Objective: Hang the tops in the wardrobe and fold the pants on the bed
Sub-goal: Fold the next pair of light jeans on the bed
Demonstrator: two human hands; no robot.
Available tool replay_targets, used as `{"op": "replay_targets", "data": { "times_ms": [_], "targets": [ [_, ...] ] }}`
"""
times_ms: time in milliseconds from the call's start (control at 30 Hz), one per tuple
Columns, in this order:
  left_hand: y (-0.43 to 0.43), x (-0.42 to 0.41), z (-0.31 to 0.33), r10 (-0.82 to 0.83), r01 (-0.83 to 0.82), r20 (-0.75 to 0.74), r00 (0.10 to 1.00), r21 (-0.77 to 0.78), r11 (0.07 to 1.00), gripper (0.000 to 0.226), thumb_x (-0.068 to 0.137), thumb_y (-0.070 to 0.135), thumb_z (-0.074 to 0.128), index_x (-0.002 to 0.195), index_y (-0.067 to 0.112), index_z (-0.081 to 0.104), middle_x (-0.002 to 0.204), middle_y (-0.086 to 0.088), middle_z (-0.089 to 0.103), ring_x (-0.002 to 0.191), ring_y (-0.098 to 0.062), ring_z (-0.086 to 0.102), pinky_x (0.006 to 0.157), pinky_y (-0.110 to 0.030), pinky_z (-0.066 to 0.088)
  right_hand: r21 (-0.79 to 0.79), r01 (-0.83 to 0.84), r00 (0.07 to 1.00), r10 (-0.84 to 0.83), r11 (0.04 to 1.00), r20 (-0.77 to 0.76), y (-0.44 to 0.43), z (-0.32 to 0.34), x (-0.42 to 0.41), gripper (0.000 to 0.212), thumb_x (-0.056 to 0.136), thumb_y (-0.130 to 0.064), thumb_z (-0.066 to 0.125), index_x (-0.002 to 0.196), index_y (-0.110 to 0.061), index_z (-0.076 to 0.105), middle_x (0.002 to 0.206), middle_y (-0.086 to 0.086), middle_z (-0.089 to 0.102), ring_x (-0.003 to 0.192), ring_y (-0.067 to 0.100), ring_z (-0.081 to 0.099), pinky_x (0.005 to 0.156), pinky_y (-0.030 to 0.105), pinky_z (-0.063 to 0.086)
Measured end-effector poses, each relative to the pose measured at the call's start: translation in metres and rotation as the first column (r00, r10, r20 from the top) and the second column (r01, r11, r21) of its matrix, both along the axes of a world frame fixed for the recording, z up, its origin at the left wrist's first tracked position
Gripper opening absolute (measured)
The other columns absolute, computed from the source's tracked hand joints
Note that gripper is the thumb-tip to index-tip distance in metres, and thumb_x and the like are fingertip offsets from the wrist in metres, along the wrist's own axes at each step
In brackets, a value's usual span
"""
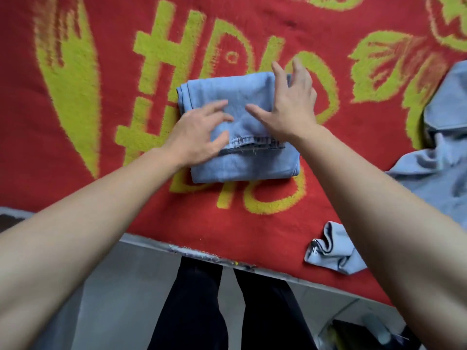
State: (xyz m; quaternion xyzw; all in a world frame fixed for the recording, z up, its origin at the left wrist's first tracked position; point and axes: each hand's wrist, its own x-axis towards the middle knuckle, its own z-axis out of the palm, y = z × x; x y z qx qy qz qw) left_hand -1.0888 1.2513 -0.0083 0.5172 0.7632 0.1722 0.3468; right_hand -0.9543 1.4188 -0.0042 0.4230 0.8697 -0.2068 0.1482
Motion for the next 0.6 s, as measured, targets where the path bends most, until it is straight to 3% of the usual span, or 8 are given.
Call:
{"op": "replay_targets", "data": {
  "times_ms": [33,100,200,267,333,433,533,600],
  "targets": [
    [0.010,-0.007,0.001,0.075,-0.073,-0.035,0.997,0.049,0.996,0.043,0.090,0.032,0.054,0.128,0.013,0.059,0.147,-0.008,0.044,0.131,-0.027,0.047,0.108,-0.044,0.038,-0.017,-0.112,0.991,0.113,0.994,0.065,0.007,-0.002,-0.005,0.101,0.084,-0.064,0.062,0.158,-0.019,0.011,0.164,0.019,-0.001,0.151,0.037,0.001,0.118,0.052,0.014],
    [0.038,-0.027,0.000,0.121,-0.118,-0.146,0.982,0.031,0.993,0.059,0.089,0.034,0.057,0.143,0.014,0.043,0.154,-0.013,0.032,0.140,-0.029,0.034,0.113,-0.044,0.031,-0.045,-0.294,0.945,0.297,0.955,0.134,0.024,-0.004,-0.019,0.116,0.079,-0.062,0.070,0.159,-0.016,0.000,0.165,0.018,-0.004,0.152,0.037,-0.007,0.119,0.056,0.008],
    [0.074,-0.056,-0.005,-0.010,-0.038,-0.172,0.985,-0.271,0.962,0.094,0.087,0.036,0.066,0.156,0.012,0.007,0.163,-0.017,0.006,0.150,-0.030,0.004,0.121,-0.044,0.012,-0.183,-0.372,0.893,0.404,0.910,0.200,0.038,-0.001,-0.045,0.123,0.073,-0.052,0.080,0.159,-0.013,0.002,0.162,0.018,0.020,0.150,0.035,0.016,0.119,0.048,0.020],
    [0.083,-0.058,-0.008,-0.065,0.009,-0.109,0.992,-0.449,0.894,0.112,0.081,0.038,0.075,0.155,0.010,-0.004,0.161,-0.021,0.010,0.148,-0.032,0.014,0.119,-0.038,0.020,-0.241,-0.326,0.894,0.381,0.914,0.234,0.042,0.005,-0.054,0.119,0.067,-0.047,0.086,0.157,-0.011,0.015,0.155,0.018,0.036,0.140,0.037,0.038,0.113,0.044,0.037],
    [0.082,-0.050,-0.003,-0.082,0.007,-0.133,0.988,-0.487,0.873,0.121,0.071,0.038,0.084,0.155,0.009,0.002,0.155,-0.022,0.029,0.138,-0.037,0.035,0.108,-0.041,0.036,-0.192,-0.327,0.896,0.368,0.925,0.249,0.041,0.013,-0.055,0.118,0.056,-0.049,0.089,0.151,-0.014,0.029,0.146,0.018,0.048,0.128,0.039,0.051,0.104,0.048,0.047],
    [0.069,-0.034,0.007,-0.114,-0.018,-0.276,0.954,-0.436,0.900,0.115,0.062,0.036,0.087,0.152,0.016,0.017,0.137,-0.022,0.050,0.120,-0.044,0.052,0.090,-0.047,0.047,-0.172,-0.395,0.849,0.430,0.902,0.306,0.028,0.029,-0.051,0.114,0.043,-0.053,0.090,0.140,-0.016,0.042,0.123,0.019,0.062,0.107,0.040,0.062,0.085,0.044,0.054],
    [0.043,-0.011,0.016,-0.138,-0.014,-0.351,0.926,-0.398,0.917,0.080,0.071,0.028,0.073,0.143,0.022,0.038,0.126,-0.017,0.060,0.113,-0.041,0.057,0.085,-0.046,0.050,-0.208,-0.484,0.761,0.526,0.850,0.380,0.010,0.042,-0.037,0.080,0.047,-0.052,0.089,0.116,-0.018,0.063,0.102,0.014,0.067,0.091,0.033,0.064,0.073,0.037,0.053],
    [0.023,0.009,0.022,-0.123,-0.030,-0.402,0.907,-0.354,0.935,0.055,0.073,0.024,0.064,0.127,0.026,0.056,0.114,-0.014,0.065,0.105,-0.040,0.060,0.080,-0.044,0.052,-0.089,-0.608,0.719,0.595,0.789,0.360,-0.003,0.047,-0.020,0.056,0.062,-0.042,0.081,0.110,-0.018,0.067,0.111,0.015,0.059,0.105,0.032,0.055,0.087,0.042,0.046]
  ]
}}
